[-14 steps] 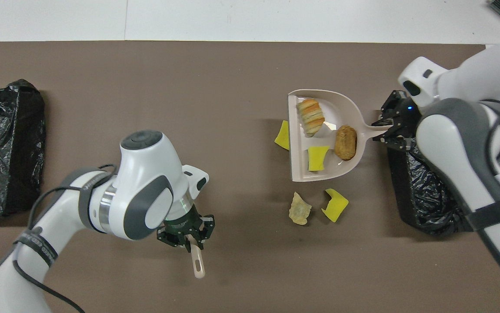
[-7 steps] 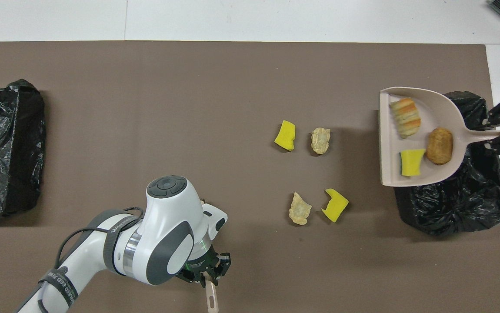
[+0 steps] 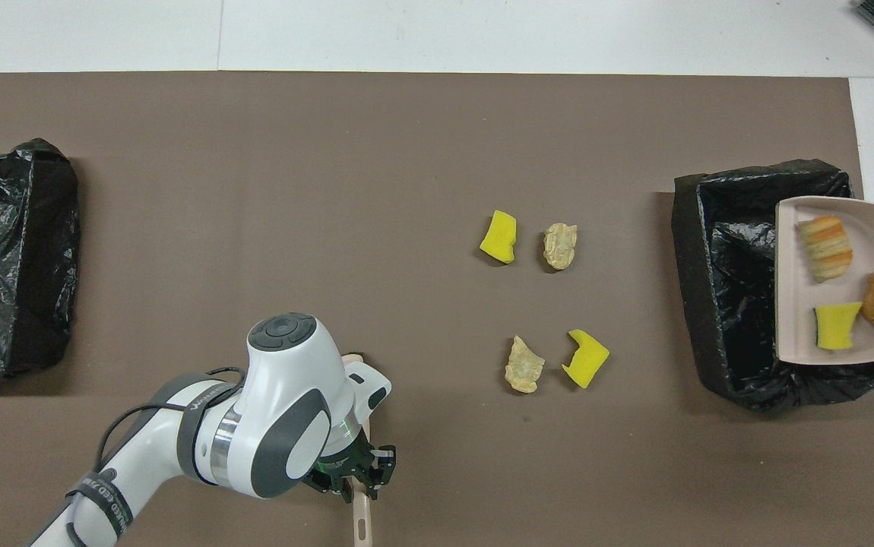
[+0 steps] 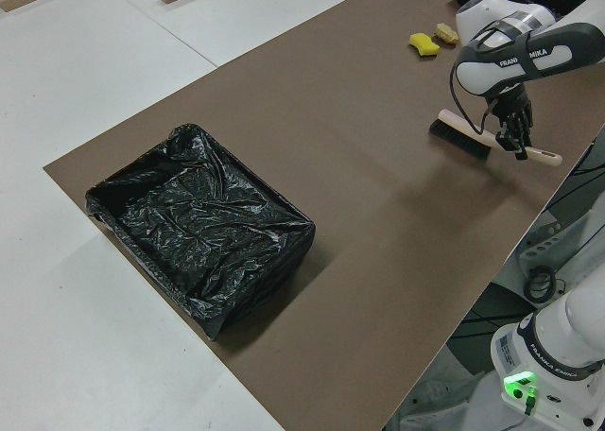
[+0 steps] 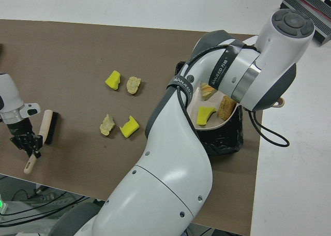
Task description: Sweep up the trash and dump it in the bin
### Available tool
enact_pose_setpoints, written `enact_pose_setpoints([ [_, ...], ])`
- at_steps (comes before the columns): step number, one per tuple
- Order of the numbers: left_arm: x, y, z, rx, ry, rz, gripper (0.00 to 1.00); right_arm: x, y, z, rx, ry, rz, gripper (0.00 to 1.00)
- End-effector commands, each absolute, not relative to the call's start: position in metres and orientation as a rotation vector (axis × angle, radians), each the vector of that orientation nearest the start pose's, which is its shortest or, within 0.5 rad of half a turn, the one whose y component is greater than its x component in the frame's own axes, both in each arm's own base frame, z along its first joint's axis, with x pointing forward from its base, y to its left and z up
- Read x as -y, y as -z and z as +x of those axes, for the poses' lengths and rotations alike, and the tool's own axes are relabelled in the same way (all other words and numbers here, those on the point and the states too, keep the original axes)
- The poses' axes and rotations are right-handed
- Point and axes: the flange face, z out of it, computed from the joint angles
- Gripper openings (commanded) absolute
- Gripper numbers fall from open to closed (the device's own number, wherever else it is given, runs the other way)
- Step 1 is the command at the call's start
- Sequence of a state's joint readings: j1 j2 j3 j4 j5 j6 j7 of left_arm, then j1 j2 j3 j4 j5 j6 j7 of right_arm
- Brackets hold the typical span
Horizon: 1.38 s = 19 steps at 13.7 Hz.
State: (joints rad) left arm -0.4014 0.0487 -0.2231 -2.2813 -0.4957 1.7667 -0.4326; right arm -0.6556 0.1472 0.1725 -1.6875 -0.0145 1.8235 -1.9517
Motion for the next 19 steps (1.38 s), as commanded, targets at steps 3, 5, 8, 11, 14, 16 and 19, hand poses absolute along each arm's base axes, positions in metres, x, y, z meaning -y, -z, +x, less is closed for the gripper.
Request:
enact_pose_setpoints([
  [3, 0.249, -0.355, 0.417, 0.180, -1.059, -3.126, 1.00, 0.262, -0.501, 0.539, 2.122, -0.282, -2.432, 0.00],
  [5, 0.224, -0.366, 0.458, 0.162, -0.932, -3.159, 1.00, 0.230, -0.510, 0.551, 2.181, -0.356, -2.454, 0.00],
  [8, 0.178, -0.380, 0.515, 0.105, -0.725, -3.164, 1.00, 0.181, -0.517, 0.565, 2.274, -0.567, -2.485, 0.00],
  [11, 0.122, -0.411, 0.556, 0.075, -0.496, -3.192, 1.00, 0.130, -0.523, 0.567, 2.328, -0.790, -2.505, 0.00],
  [14, 0.093, -0.448, 0.579, 0.050, -0.322, -3.186, 1.00, 0.117, -0.528, 0.571, 2.370, -0.906, -2.532, 0.00],
  [16, 0.081, -0.472, 0.591, 0.067, -0.235, -3.205, 1.00, 0.107, -0.541, 0.572, 2.396, -1.005, -2.523, 0.00],
  [19, 0.067, -0.510, 0.593, -0.098, -0.125, -3.205, 1.00, 0.095, -0.586, 0.577, 2.369, -1.035, -2.662, 0.00],
])
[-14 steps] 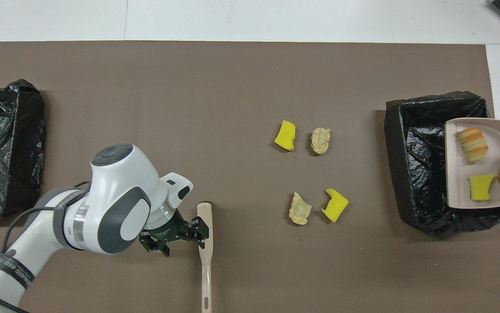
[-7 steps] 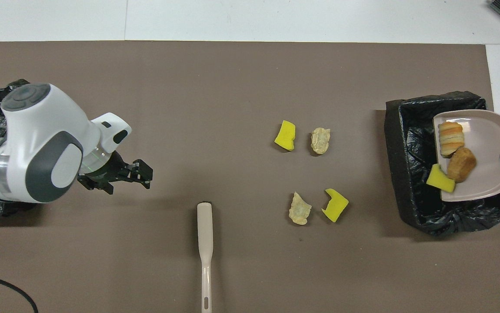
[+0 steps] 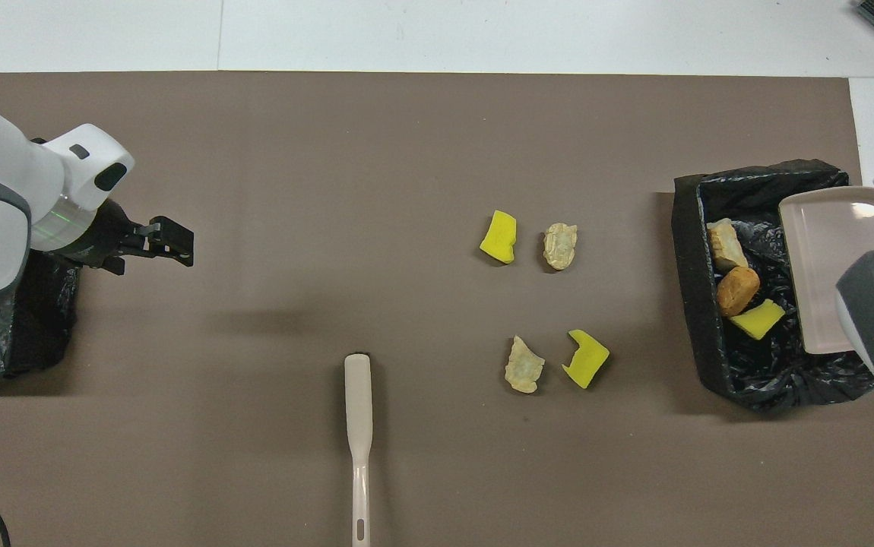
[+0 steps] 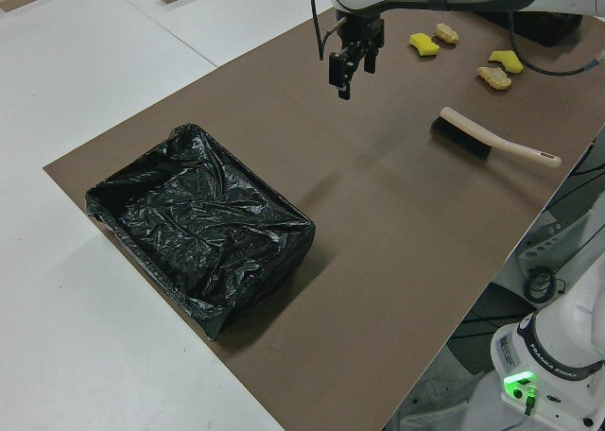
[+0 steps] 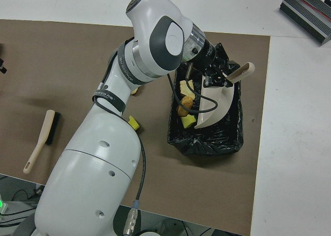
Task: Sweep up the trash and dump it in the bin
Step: 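Tip the dustpan into the bag with the right gripper while the left gripper withdraws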
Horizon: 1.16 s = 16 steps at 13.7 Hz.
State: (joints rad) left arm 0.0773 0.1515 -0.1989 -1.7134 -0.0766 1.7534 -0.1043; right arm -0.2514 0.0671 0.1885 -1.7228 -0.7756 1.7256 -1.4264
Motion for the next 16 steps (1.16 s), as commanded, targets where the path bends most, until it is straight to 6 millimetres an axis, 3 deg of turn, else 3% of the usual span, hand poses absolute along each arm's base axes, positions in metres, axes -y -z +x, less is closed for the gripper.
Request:
enact_pose_setpoints([
  [1, 0.065, -0.524, 0.593, -0.100, -0.117, -3.201, 1.00, 0.077, -0.591, 0.581, -1.619, 0.706, 1.838, 0.00],
  [5, 0.068, -0.564, 0.584, -0.042, -0.097, -3.198, 1.00, 0.026, -0.595, 0.579, -1.415, 0.548, 2.085, 0.00],
  [8, 0.075, -0.565, 0.578, -0.035, -0.090, -3.157, 1.00, -0.013, -0.585, 0.576, -1.260, 0.383, 2.343, 0.00],
  [11, 0.086, -0.568, 0.573, -0.028, -0.071, -3.099, 1.00, -0.049, -0.583, 0.586, -0.969, 0.147, 2.633, 0.00],
  [14, 0.086, -0.568, 0.574, -0.029, -0.072, -3.112, 1.00, -0.080, -0.573, 0.596, -0.792, 0.009, 2.828, 0.00],
  [16, 0.082, -0.568, 0.575, -0.019, -0.070, -3.114, 1.00, -0.117, -0.562, 0.612, -0.620, -0.055, 2.903, 0.00],
])
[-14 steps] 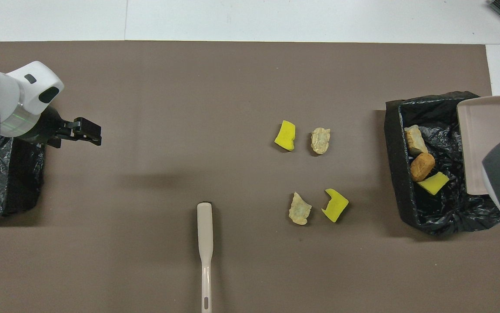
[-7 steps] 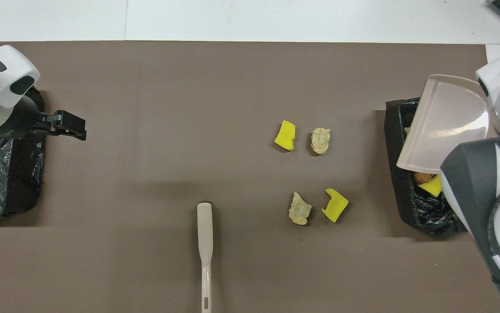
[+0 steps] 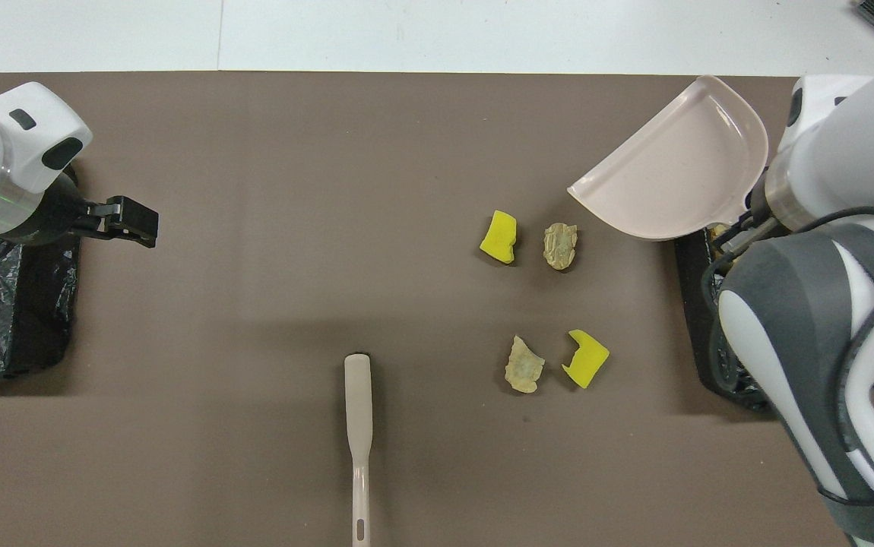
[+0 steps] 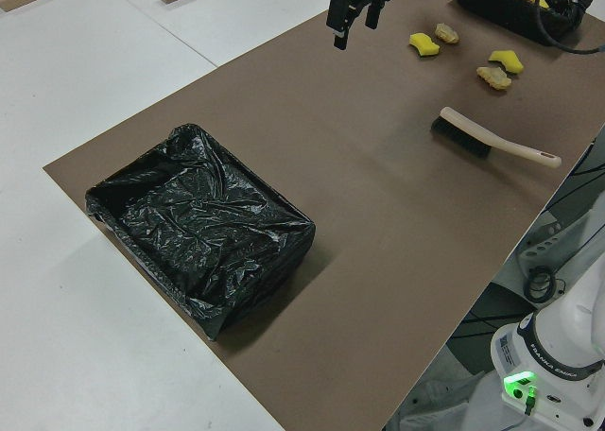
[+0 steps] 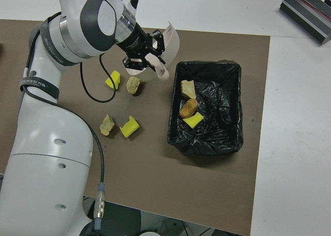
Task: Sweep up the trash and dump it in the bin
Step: 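Set the dustpan down near the brush with the right gripper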
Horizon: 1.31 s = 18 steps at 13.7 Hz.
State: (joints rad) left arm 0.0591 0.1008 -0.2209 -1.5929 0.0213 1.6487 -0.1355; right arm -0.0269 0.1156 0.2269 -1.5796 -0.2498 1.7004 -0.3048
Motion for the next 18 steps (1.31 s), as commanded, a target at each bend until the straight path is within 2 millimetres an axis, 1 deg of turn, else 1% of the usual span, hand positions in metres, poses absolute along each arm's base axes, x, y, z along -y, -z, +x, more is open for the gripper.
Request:
enact_pose_setpoints([
  [1, 0.081, -0.569, 0.576, -0.017, -0.064, -3.115, 1.00, -0.133, -0.555, 0.623, 0.576, 0.096, -3.248, 0.00],
  [2, 0.080, -0.569, 0.576, -0.012, -0.066, -3.115, 1.00, -0.156, -0.545, 0.633, 0.474, 0.125, -3.245, 0.00],
  [4, 0.075, -0.567, 0.576, 0.002, -0.073, -3.114, 1.00, -0.196, -0.525, 0.655, 0.288, 0.217, -3.216, 0.00],
  [5, 0.072, -0.567, 0.576, 0.012, -0.076, -3.114, 1.00, -0.216, -0.520, 0.663, 0.212, 0.249, -3.196, 0.00],
  [7, 0.065, -0.567, 0.577, 0.031, -0.076, -3.114, 1.00, -0.262, -0.506, 0.672, 0.044, 0.274, -3.158, 0.00],
  [8, 0.063, -0.567, 0.577, 0.038, -0.074, -3.114, 1.00, -0.291, -0.494, 0.671, 0.013, 0.290, -3.134, 0.00],
  [9, 0.063, -0.567, 0.577, 0.038, -0.074, -3.114, 1.00, -0.321, -0.474, 0.668, 0.015, 0.282, -3.118, 0.00],
  [11, 0.064, -0.567, 0.577, 0.033, -0.076, -3.114, 1.00, -0.370, -0.455, 0.655, -0.045, 0.272, -3.094, 0.00],
  [12, 0.065, -0.567, 0.577, 0.031, -0.076, -3.114, 1.00, -0.391, -0.443, 0.646, -0.034, 0.260, -3.097, 0.00],
  [13, 0.065, -0.567, 0.577, 0.031, -0.074, -3.114, 1.00, -0.416, -0.440, 0.634, -0.039, 0.280, -3.074, 0.00],
  [14, 0.064, -0.567, 0.577, 0.033, -0.074, -3.114, 1.00, -0.436, -0.429, 0.627, -0.102, 0.283, -3.050, 0.00],
  [15, 0.063, -0.567, 0.577, 0.043, -0.076, -3.114, 1.00, -0.455, -0.416, 0.617, -0.115, 0.271, -3.043, 0.00],
  [16, 0.053, -0.576, 0.577, 0.067, -0.053, -3.114, 1.00, -0.462, -0.409, 0.610, -0.104, 0.256, -3.047, 0.00],
  [17, 0.035, -0.583, 0.576, 0.108, -0.028, -3.113, 1.00, -0.464, -0.406, 0.607, -0.099, 0.243, -3.052, 0.00],
  [18, 0.024, -0.584, 0.578, 0.132, -0.009, -3.114, 1.00, -0.465, -0.405, 0.606, -0.099, 0.237, -3.048, 0.00],
])
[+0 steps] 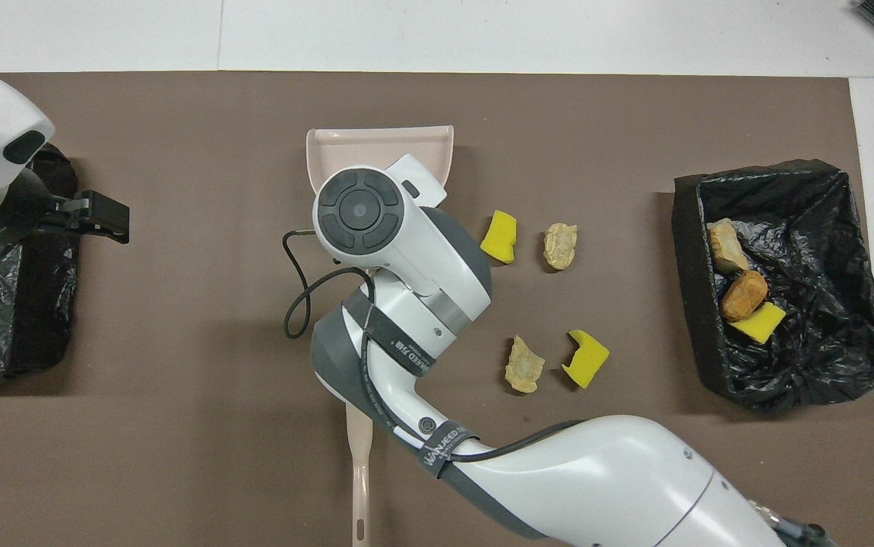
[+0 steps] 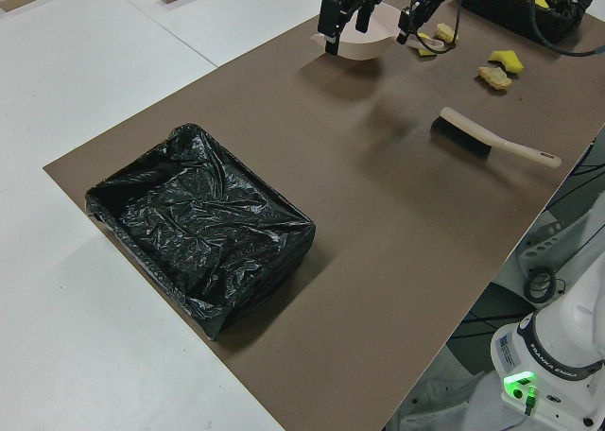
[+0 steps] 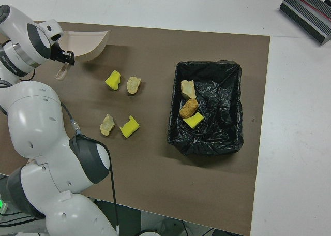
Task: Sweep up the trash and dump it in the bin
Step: 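Set the dustpan down near the brush with the right gripper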
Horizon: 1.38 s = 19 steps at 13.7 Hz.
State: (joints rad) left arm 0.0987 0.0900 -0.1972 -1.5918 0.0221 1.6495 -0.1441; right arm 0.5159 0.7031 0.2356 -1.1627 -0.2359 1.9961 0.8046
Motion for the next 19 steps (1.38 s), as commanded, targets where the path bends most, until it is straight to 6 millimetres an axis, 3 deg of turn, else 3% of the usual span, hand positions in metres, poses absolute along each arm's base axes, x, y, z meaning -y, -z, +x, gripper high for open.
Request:
enact_pose_setpoints([
  [1, 0.021, -0.584, 0.579, 0.147, -0.007, -3.116, 1.00, -0.469, -0.401, 0.603, -0.093, 0.219, -3.044, 0.00],
  [3, 0.029, -0.584, 0.579, 0.119, -0.005, -3.121, 1.00, -0.483, -0.380, 0.591, -0.068, 0.188, -3.028, 0.00],
  [7, 0.061, -0.584, 0.574, 0.034, -0.017, -3.128, 1.00, -0.495, -0.365, 0.577, -0.046, 0.154, -3.024, 0.16],
  [9, 0.062, -0.584, 0.574, 0.031, -0.022, -3.127, 1.00, -0.494, -0.363, 0.577, -0.057, 0.153, -3.013, 0.26],
  [11, 0.062, -0.586, 0.573, 0.024, -0.015, -3.128, 1.00, -0.496, -0.365, 0.578, -0.147, 0.060, -2.925, 0.48],
  [14, 0.072, -0.585, 0.572, -0.003, -0.015, -3.127, 1.00, -0.490, -0.363, 0.584, -0.174, 0.050, -2.917, 0.63],
  [16, 0.081, -0.585, 0.572, -0.029, -0.008, -3.131, 1.00, -0.478, -0.380, 0.590, -0.201, 0.068, -2.907, 0.77],
  [17, 0.085, -0.585, 0.572, -0.041, -0.004, -3.133, 1.00, -0.459, -0.401, 0.603, -0.233, 0.106, -2.901, 0.96],
  [19, 0.091, -0.585, 0.577, -0.198, 0.039, -3.133, 1.00, -0.426, -0.439, 0.619, -0.294, 0.169, -2.869, 1.00],
])
